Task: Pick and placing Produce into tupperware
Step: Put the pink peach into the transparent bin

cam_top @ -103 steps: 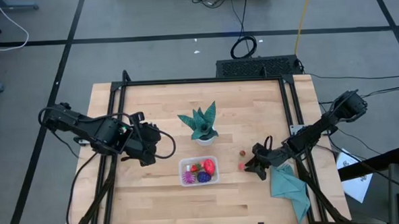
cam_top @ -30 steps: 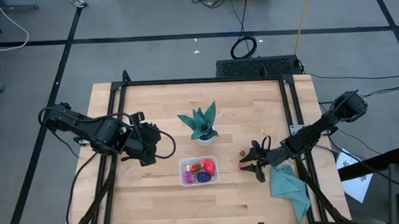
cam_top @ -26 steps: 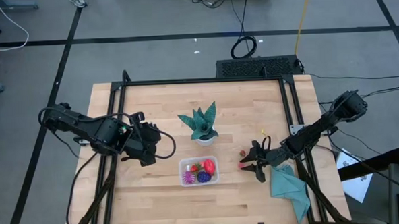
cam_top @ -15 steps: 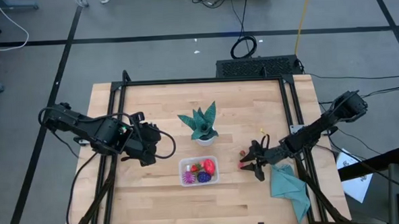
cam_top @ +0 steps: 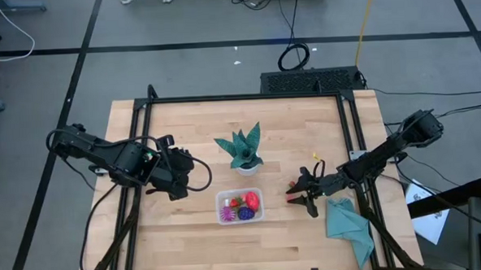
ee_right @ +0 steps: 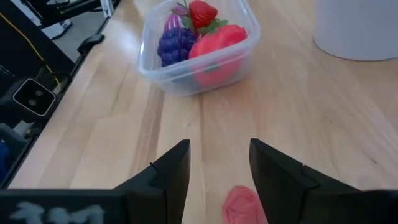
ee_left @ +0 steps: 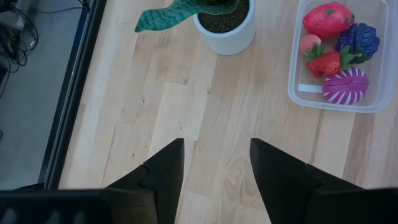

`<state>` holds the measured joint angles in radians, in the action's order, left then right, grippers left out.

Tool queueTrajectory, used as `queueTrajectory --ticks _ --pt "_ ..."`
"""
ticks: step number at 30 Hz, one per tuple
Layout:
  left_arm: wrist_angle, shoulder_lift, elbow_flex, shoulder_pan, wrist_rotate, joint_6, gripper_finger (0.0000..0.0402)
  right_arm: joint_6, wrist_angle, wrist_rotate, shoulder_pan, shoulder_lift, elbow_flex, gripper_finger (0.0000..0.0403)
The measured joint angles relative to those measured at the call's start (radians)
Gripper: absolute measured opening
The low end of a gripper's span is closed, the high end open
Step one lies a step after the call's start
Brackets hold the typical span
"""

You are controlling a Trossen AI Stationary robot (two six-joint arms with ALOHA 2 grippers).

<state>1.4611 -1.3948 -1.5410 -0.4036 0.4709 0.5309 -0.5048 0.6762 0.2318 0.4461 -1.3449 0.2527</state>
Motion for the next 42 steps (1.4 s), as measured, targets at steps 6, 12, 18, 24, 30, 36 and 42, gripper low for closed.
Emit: queueTrajectory --ticks 6,12,18,24,30,36,42 --pt "0.000 0.000 0.000 0.000 0.000 -0.002 0.0186 0.002 -0.005 0.001 0.000 0.000 0.000 0.0155" --pt "0.000 0.000 0.000 0.000 0.000 0.001 0.0186 -0.006 0.004 0.002 -0.002 0.000 0.000 0.0155" --pt "0.000 0.000 0.000 0.000 0.000 0.001 0.0186 -0.020 0.001 0.002 -0.002 0.000 0.000 0.0155" --pt "0.000 0.000 0.000 0.000 0.000 0.002 0.0186 -0.033 -0.014 0.004 -0.006 0.000 0.000 0.0156" --pt "0.000 0.000 0.000 0.000 0.000 0.002 0.0186 -0.063 -0.117 0.004 -0.006 0.000 0.000 0.0177" --pt "0.000 0.000 0.000 0.000 0.000 0.003 0.0186 -0.046 -0.079 0.006 -0.006 0.000 0.000 0.0211" --pt "0.000 0.000 0.000 0.000 0.000 0.007 0.0186 -0.059 -0.088 0.005 -0.006 -0.013 0.000 0.0221"
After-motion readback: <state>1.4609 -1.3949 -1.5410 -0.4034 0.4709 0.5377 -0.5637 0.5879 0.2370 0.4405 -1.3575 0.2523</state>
